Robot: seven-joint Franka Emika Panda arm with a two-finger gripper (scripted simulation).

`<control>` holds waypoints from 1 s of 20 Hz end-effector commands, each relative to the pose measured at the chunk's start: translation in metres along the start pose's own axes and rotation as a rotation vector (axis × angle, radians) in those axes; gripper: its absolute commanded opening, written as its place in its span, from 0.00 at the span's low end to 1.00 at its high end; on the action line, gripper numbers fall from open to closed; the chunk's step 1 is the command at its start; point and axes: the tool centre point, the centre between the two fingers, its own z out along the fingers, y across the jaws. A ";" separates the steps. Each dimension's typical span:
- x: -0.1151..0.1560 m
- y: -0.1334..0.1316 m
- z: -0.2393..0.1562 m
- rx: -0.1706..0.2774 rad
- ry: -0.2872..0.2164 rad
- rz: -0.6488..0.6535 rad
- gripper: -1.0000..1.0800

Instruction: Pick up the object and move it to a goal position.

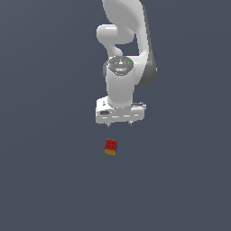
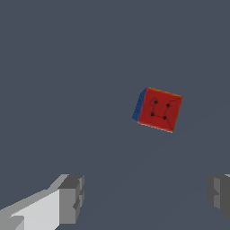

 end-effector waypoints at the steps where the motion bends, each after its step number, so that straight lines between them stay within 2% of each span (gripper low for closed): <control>1: 0.001 0.001 0.002 -0.002 0.000 -0.028 0.96; 9: 0.008 0.006 0.011 -0.009 -0.001 -0.178 0.96; 20: 0.021 0.017 0.028 -0.019 -0.004 -0.473 0.96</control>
